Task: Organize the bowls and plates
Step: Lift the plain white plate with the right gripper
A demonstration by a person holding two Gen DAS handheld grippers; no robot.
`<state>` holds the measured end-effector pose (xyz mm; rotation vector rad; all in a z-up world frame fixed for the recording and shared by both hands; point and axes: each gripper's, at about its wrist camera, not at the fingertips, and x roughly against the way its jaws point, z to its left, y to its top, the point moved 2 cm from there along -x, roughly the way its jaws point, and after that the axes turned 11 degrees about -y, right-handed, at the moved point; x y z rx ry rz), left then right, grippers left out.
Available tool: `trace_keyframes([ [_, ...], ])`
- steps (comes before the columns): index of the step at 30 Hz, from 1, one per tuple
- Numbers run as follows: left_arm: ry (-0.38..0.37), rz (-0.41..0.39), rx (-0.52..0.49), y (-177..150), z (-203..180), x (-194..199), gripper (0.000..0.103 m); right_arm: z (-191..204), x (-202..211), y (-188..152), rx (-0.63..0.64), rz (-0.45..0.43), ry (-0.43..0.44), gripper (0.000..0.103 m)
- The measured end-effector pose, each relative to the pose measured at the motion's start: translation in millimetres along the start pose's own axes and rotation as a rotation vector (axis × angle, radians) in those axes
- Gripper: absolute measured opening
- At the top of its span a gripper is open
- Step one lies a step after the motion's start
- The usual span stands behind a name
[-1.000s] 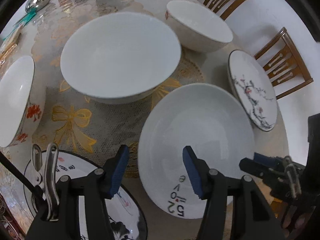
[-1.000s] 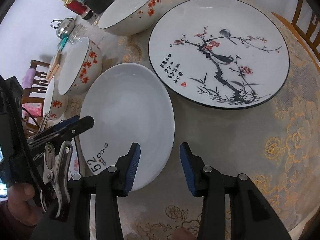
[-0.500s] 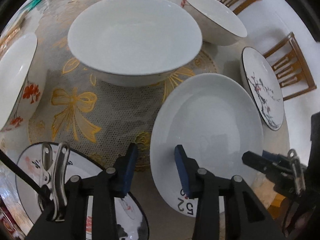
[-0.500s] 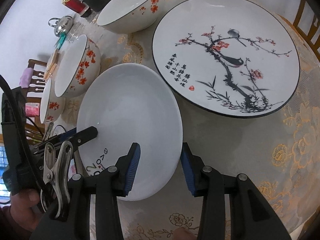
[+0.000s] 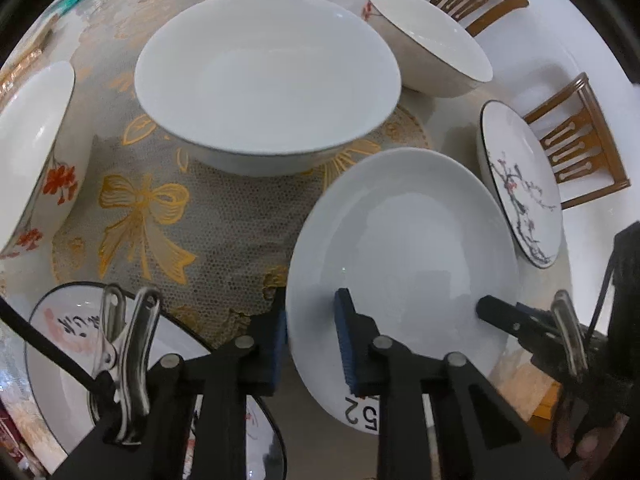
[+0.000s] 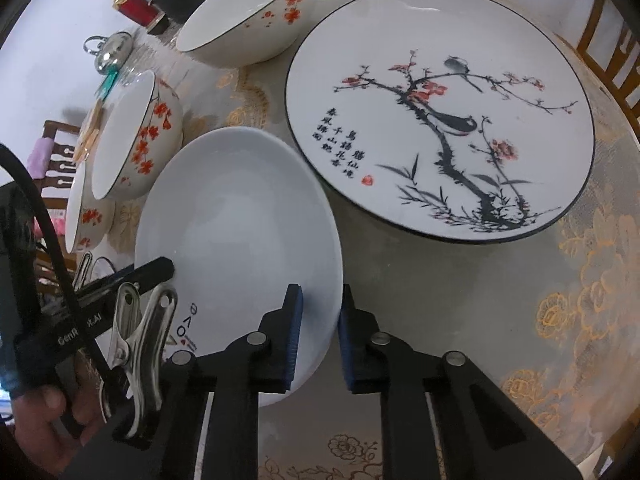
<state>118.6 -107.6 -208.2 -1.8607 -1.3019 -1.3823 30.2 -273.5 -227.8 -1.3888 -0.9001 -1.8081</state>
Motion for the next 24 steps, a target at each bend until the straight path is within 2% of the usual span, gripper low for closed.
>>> trace_keyframes([
  [6, -0.007, -0.013, 0.014, 1, -6, -4, 0.021, -2, 0, -1, -0.008, -0.018, 0.01, 0.017],
  [12, -0.027, -0.044, 0.002, -6, -8, 13, 0.016, -12, 4, -5, -0.007, -0.011, 0.014, 0.017],
  [24, -0.043, -0.074, 0.005, -12, -11, 30, 0.013, -15, 22, -13, 0.044, -0.039, -0.028, 0.017],
])
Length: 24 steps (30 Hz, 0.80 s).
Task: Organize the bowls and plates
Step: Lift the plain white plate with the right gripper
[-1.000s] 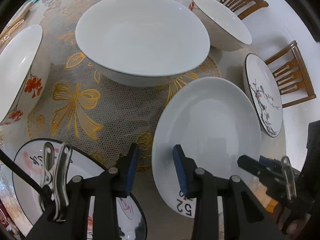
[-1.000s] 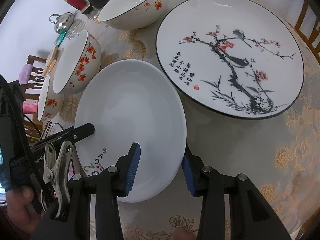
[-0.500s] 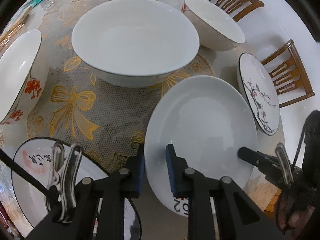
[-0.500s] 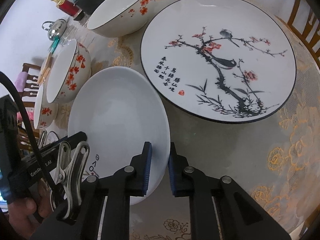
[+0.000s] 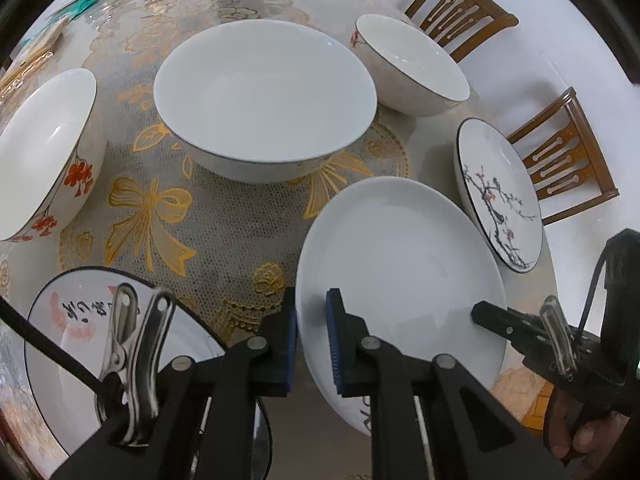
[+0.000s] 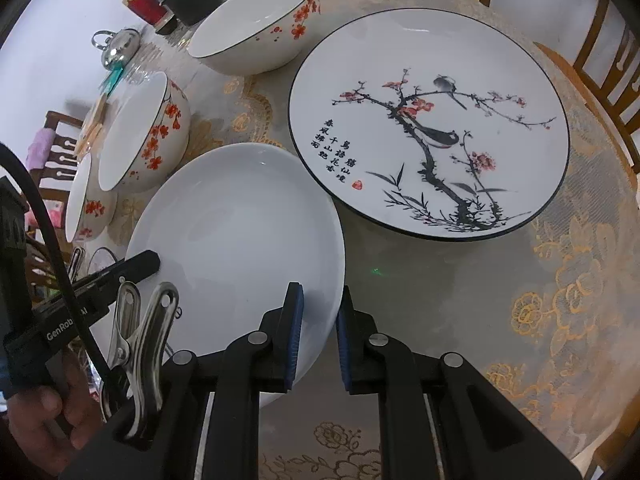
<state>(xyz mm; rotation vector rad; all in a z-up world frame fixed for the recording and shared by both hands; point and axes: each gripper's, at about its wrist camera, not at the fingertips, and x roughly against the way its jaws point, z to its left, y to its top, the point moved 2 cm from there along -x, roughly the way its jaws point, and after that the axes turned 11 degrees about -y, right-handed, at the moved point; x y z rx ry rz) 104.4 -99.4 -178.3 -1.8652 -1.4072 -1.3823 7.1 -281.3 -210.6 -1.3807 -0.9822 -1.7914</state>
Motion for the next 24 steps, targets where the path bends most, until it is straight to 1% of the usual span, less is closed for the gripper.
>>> trace_keyframes([
  [4, 0.007, -0.019, -0.01, -2, -4, 5, 0.013, -1, 5, -2, 0.012, -0.001, 0.014, 0.017],
  [10, -0.02, -0.043, -0.009, -7, -4, 19, 0.012, -3, 20, -6, 0.038, -0.038, 0.02, 0.016],
  [20, 0.007, -0.111, -0.001, -6, -14, 53, 0.012, 4, 53, -1, 0.093, -0.091, 0.021, 0.016],
  [24, 0.016, -0.14, 0.023, -8, -16, 70, 0.012, 13, 65, 3, 0.126, -0.104, 0.03, 0.016],
])
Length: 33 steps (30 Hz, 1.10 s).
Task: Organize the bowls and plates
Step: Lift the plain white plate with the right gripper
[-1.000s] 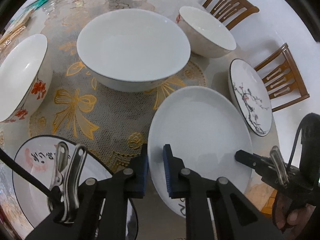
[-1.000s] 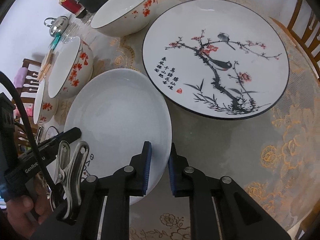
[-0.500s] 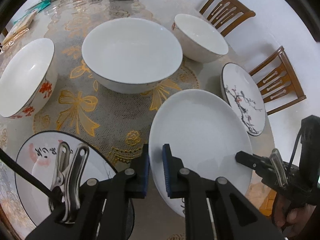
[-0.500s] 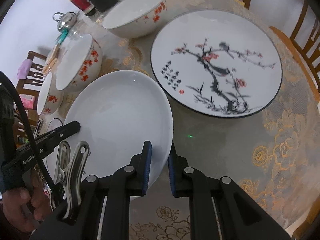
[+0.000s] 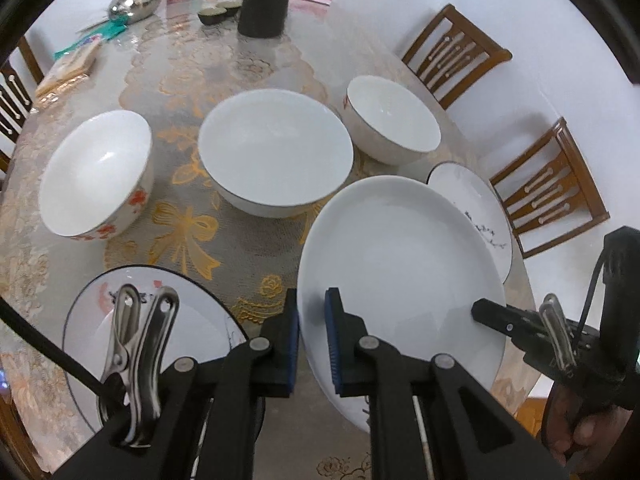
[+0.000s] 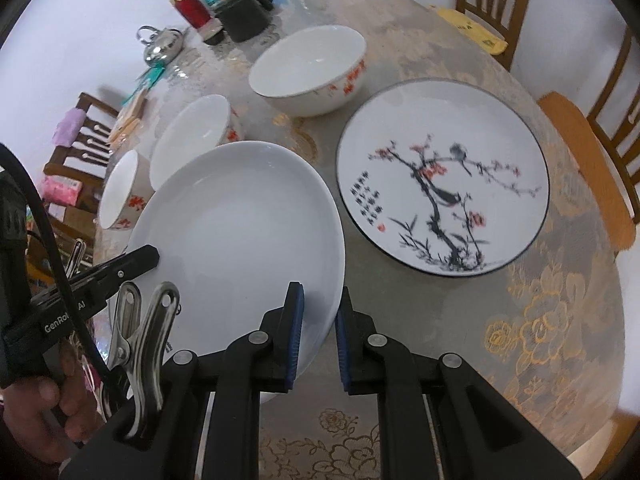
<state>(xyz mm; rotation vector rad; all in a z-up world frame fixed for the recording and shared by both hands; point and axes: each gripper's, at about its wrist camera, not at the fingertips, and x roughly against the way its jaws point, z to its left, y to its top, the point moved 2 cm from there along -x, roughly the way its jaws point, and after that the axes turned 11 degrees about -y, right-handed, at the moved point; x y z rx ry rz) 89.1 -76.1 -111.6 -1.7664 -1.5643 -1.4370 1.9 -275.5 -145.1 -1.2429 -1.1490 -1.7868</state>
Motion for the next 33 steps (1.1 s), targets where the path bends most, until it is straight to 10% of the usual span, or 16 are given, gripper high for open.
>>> trace_keyframes([
  [33, 0.114, -0.167, 0.214, -34, 26, 83, 0.013, 70, 29, 20, 0.262, -0.055, 0.112, 0.016],
])
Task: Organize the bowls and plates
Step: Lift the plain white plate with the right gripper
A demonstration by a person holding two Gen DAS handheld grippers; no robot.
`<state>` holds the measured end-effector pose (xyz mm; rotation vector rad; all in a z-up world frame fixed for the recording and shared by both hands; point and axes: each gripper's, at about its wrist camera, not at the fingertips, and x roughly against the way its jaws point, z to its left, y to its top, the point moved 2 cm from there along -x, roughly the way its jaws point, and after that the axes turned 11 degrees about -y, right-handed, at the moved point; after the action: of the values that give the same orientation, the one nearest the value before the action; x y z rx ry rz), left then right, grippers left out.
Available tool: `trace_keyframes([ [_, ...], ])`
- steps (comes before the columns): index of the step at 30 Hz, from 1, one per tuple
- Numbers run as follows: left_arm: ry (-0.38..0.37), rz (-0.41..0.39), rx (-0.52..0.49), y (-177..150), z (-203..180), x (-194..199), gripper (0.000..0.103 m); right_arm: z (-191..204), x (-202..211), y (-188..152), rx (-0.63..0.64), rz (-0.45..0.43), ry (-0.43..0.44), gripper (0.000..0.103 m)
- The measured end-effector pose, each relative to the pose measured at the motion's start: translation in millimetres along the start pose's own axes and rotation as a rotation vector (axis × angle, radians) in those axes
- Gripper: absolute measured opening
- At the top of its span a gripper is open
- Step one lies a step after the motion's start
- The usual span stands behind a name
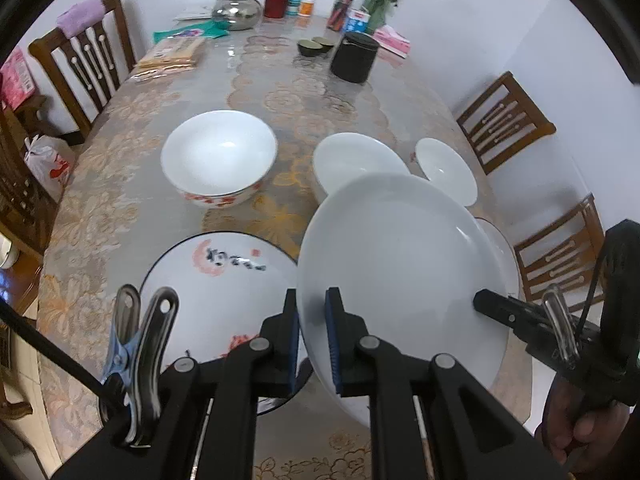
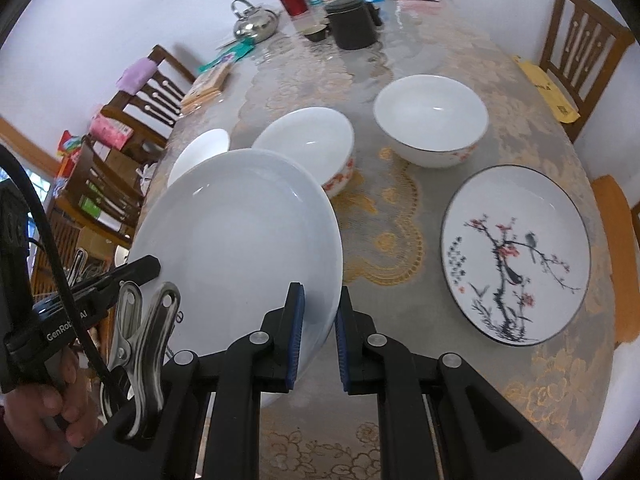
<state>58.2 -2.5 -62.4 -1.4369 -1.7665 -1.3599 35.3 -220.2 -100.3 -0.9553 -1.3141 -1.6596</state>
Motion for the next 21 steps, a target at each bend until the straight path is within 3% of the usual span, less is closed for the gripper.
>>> trace_keyframes([
  [21, 0.061, -0.03, 0.117, -19, 72, 34, 0.013, 76, -25, 5, 0.136, 0.043, 0.06, 0.015],
])
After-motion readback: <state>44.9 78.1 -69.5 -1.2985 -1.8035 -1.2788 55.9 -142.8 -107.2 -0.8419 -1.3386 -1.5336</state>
